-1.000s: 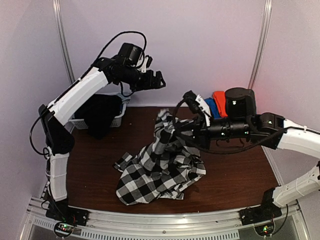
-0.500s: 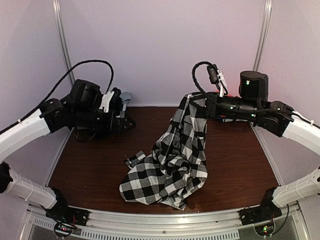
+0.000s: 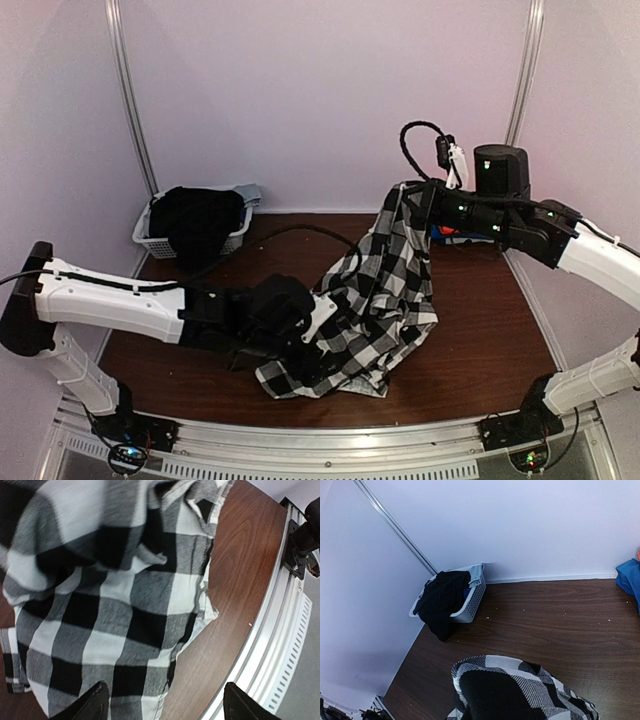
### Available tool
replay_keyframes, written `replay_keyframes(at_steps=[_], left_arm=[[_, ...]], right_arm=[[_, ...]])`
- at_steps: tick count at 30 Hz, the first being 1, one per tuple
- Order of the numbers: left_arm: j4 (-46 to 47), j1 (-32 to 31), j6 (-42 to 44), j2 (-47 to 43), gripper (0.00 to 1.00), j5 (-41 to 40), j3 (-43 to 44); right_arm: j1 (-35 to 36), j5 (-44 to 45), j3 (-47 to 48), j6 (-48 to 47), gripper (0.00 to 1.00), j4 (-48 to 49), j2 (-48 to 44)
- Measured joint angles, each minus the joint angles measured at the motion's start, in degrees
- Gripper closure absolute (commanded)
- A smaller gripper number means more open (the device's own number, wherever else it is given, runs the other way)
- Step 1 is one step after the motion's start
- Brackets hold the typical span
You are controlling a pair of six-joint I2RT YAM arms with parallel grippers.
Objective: Fold and stack the mixed laundry pile
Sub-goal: Pick up the crumpled shirt from the center of the board.
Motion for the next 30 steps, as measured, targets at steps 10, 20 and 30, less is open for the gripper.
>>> replay_keyframes(at_steps=[10, 20, 30], left_arm=[[4.07, -2.01, 7.69, 23.10, 0.13, -8.24, 21.46], [1.88, -1.16, 7.02, 26.40, 1.00, -9.94, 22.91], [0.09, 2.97, 0.85, -11.78, 0.41, -14.25, 0.70]], right_arm=[[-2.19, 0.31, -2.27, 2.34, 1.00, -0.28, -0.24], [-5.35, -0.61, -2.95, 2.27, 1.00, -1.81, -2.36], [-14.86, -6.36, -3.98, 0.33, 1.00, -7.34, -8.26]])
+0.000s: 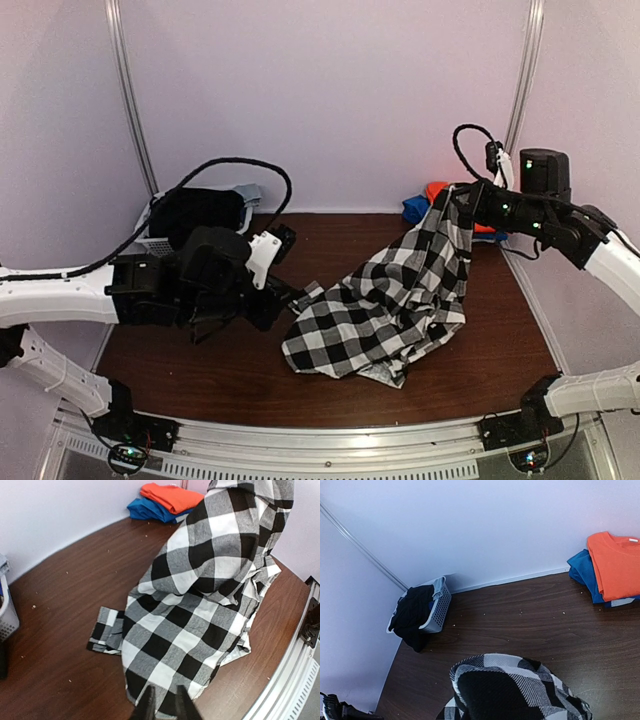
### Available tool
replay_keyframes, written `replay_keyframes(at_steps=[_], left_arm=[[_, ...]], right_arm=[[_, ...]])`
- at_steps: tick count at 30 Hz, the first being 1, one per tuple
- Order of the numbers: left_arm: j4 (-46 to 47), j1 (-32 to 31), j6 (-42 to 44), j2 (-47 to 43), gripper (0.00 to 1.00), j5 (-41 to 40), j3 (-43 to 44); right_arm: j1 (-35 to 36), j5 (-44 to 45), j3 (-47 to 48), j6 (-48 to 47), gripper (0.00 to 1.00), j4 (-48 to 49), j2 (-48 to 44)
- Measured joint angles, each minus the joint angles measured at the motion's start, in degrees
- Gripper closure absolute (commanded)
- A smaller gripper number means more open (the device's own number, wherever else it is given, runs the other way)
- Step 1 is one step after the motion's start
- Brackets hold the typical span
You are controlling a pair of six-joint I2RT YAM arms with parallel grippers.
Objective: Fold and stack the mixed laundry pile
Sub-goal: Pick up the crumpled shirt from the center of the board.
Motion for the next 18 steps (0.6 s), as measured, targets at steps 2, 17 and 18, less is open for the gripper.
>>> replay_keyframes(at_steps=[2, 17, 18], left_arm=[[0.74, 0.35, -0.15, -1.11, 0.04, 0.04, -0.07], [8.50, -2.69, -0.68, 32.61, 0.02, -4.76, 33.09], [8.83, -2.69, -0.81, 33.97, 0.02, -5.81, 35.47]], right_arm=[[-0.33, -1.75, -0.11, 0.79, 1.00, 0.07, -0.44], [2.75, -7.56, -0.66, 12.11, 1.00, 5.95, 0.11], [3.15, -7.50, 0.09, 12.28, 1.00, 6.19, 0.35]])
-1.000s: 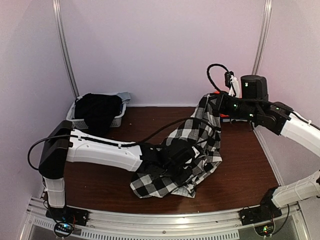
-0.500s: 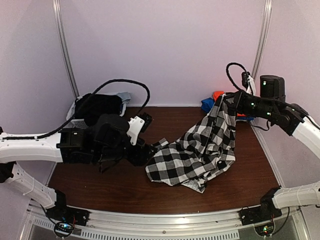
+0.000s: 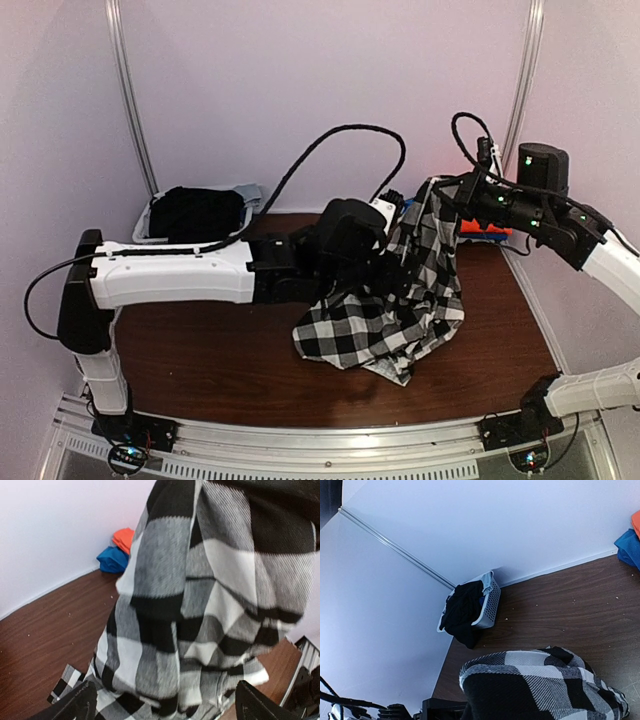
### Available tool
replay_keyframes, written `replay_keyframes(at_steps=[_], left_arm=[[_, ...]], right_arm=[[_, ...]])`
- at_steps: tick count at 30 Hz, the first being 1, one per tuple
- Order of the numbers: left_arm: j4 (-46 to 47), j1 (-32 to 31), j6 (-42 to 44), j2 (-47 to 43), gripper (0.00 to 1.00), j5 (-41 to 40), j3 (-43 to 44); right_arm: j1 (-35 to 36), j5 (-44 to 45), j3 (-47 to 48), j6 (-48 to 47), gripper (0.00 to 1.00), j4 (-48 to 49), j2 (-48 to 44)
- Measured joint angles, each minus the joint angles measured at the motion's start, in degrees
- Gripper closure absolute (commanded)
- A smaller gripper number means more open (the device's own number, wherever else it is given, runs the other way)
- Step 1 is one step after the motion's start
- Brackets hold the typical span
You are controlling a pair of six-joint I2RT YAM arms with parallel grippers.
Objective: Fold and stack the mixed laundry pile
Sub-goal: Pick up the crumpled shirt from the center of the board.
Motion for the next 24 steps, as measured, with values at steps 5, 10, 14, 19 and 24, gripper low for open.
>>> replay_keyframes(at_steps=[5, 10, 14, 19, 24], left_arm=[[-0.17, 0.00, -0.44, 6.08, 0.02, -3.08, 8.70], [-11.85, 1.14, -7.50, 8.24, 0.03, -10.21, 10.99], [-17.62, 5.99, -12.87, 6.08, 0.11, -12.57, 4.46], [-18.27, 15.74, -14.34, -3.91, 0.40, -10.82, -12.85], [-14.56, 23.69, -7.26, -21.92, 0.93, -3.45, -28.52]], right_arm=[[1.70, 1.14, 3.45, 0.85, 1.00, 0.52, 0.98], [2.19, 1.77, 5.73, 1.27, 1.00, 0.59, 1.09], [2.19, 1.75, 8.00, 1.18, 1.00, 0.35, 1.05], [2.16, 2.21, 13.68, -1.60, 1.00, -5.53, 1.05], [-0.37, 3.50, 18.08, -4.81, 1.00, -8.15, -0.90]])
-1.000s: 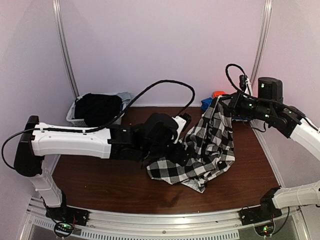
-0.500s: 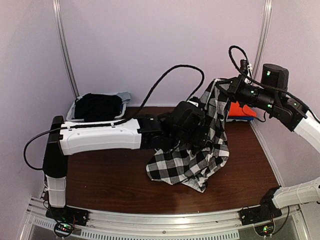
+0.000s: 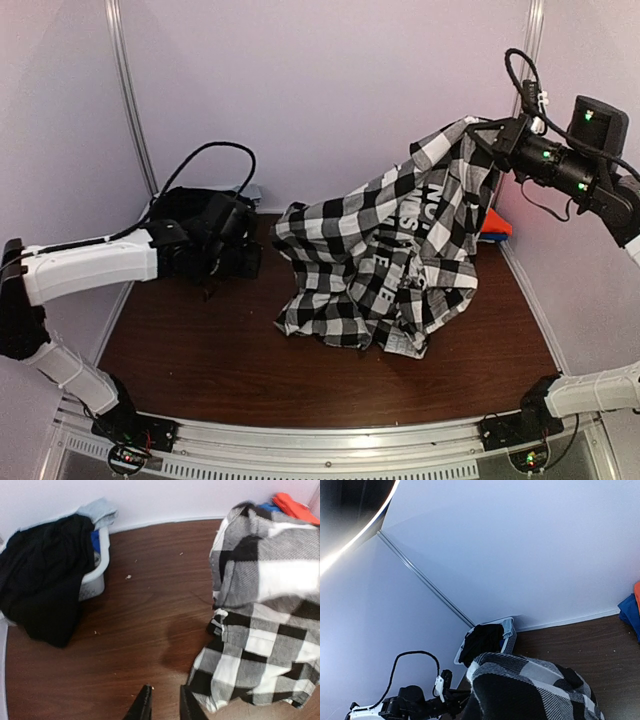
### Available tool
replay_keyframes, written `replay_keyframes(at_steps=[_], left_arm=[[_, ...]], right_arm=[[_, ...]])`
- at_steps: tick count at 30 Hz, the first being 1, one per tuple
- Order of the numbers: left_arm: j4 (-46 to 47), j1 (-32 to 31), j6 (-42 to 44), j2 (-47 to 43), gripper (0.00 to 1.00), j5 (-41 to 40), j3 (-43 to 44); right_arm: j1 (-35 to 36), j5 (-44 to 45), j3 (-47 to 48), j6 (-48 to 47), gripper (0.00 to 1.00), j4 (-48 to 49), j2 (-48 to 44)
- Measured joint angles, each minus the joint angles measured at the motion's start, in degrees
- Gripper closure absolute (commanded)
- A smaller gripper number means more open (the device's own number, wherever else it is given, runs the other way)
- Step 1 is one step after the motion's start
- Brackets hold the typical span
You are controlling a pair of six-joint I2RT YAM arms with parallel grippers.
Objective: Fold and stack the mixed laundry pile
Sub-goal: Pick up the crumpled shirt from the center of the board.
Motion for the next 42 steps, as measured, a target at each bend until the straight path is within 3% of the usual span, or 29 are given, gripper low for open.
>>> replay_keyframes(at_steps=[1, 5, 9, 16, 18, 19, 21, 24, 30, 34, 37, 41, 42], left_arm=[[1.09, 0.79, 1.92, -3.87, 0.99, 2.03, -2.10], [4.61, 1.38, 10.12, -15.23, 1.00, 10.73, -5.86], [5.31, 1.33, 16.46, -21.16, 0.70, 20.20, -6.88], [4.13, 1.33, 21.24, -23.85, 0.43, 31.56, -11.32], [3.78, 1.33, 21.88, -23.52, 0.17, 32.98, -12.48], [3.61, 1.33, 22.10, -22.84, 0.09, 33.68, -12.66], [3.96, 1.33, 21.92, -20.04, 0.03, 34.73, -12.59], [3.85, 1.27, 21.64, -12.44, 0.02, 35.63, -10.91], [2.84, -0.83, 20.46, 11.98, 0.12, 36.30, 2.45], [2.60, -2.21, 18.93, 23.63, 0.29, 36.89, 11.37], [2.45, -2.43, 17.64, 29.09, 0.54, 38.34, 13.99], [-0.24, -2.27, 15.91, 31.52, 1.00, 38.82, 12.79], [-0.24, -2.16, 16.00, 31.08, 1.00, 38.66, 11.28]], right_arm=[[-0.66, 0.04, 0.46, -0.48, 1.00, -0.31, -0.59], [-2.67, -0.37, 0.94, -2.05, 1.00, -0.98, -1.90], [-4.48, -4.76, -0.87, -4.85, 1.00, -0.96, -1.84], [-4.63, -28.72, -13.18, -9.03, 1.00, 2.05, -2.62], [-3.37, -33.75, -19.34, -8.28, 1.00, 3.23, -4.15], [-2.12, -36.04, -23.06, -7.65, 1.00, 3.23, -5.53], [-0.63, -38.45, -26.58, -6.71, 1.00, 1.99, -7.89], [-0.04, -39.28, -27.17, -6.34, 1.00, -0.70, -12.28], [-0.15, -32.48, -25.42, -5.92, 1.00, -8.98, -21.66], [-0.20, -22.67, -26.27, -3.06, 1.00, -15.52, -27.08], [-0.20, -16.15, -27.82, 0.11, 1.00, -19.12, -30.64], [-0.20, -10.49, -31.74, 4.52, 1.00, -22.34, -34.60], [-0.20, -9.94, -32.96, 5.33, 1.00, -22.88, -34.99]])
